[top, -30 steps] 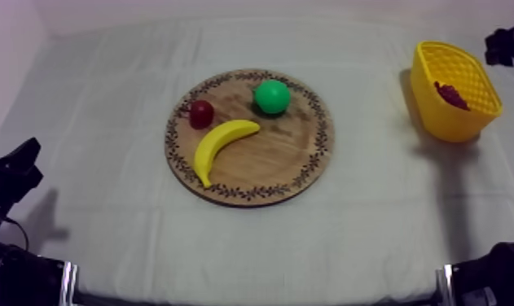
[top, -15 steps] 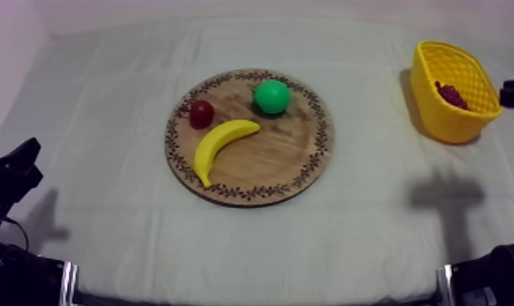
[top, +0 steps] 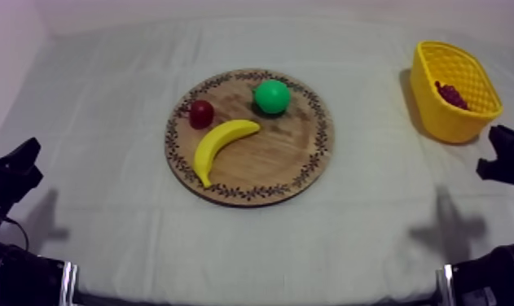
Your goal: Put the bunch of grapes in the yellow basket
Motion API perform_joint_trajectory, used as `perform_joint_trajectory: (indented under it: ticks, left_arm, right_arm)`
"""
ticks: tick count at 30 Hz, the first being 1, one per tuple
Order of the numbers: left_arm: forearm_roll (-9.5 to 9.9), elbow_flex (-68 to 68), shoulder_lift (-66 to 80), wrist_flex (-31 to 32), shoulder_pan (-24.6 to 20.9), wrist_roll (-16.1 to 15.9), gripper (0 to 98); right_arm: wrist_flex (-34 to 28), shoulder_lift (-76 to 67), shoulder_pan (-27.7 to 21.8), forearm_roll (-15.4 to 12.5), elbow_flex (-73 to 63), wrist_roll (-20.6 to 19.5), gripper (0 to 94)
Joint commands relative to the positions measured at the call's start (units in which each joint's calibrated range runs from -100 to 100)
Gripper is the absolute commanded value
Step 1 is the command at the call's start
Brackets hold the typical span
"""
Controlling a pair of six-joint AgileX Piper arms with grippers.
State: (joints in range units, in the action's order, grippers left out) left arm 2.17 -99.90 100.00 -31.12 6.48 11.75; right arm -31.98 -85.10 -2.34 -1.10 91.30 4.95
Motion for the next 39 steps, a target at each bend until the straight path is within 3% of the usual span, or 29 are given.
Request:
perform_joint_trajectory:
  ticks: [1, 4, 6, 22, 24, 32, 39]
  left_arm:
    - [0.00, 0.0, 0.0, 0.0, 0.0, 0.0, 0.1]
    - [0.00, 0.0, 0.0, 0.0, 0.0, 0.0, 0.1]
    - [0.00, 0.0, 0.0, 0.0, 0.0, 0.0, 0.1]
    - [0.00, 0.0, 0.0, 0.0, 0.0, 0.0, 0.1]
    - [0.00, 0.0, 0.0, 0.0, 0.0, 0.0, 0.1]
    - [0.00, 0.0, 0.0, 0.0, 0.0, 0.0, 0.1]
    - [0.00, 0.0, 0.0, 0.0, 0.0, 0.0, 0.1]
  right_arm:
    - [1.1, -5.8, -0.4, -0.9, 3.7, 0.3, 1.6]
    - [2.4, -9.0, -2.0, -4.0, 6.6, 2.5, 1.0]
    - [2.9, -9.9, -2.8, -4.5, 7.5, 2.5, 0.8]
    - [-1.3, -10.7, -2.2, -0.8, 8.5, -8.6, 2.6]
    - [-1.7, -10.7, -2.1, -0.7, 8.5, -7.0, 1.6]
    - [-2.1, -10.7, -2.0, -0.5, 8.5, 6.4, 0.4]
    - [-2.1, -10.7, -2.0, -0.5, 8.5, 7.2, 0.3]
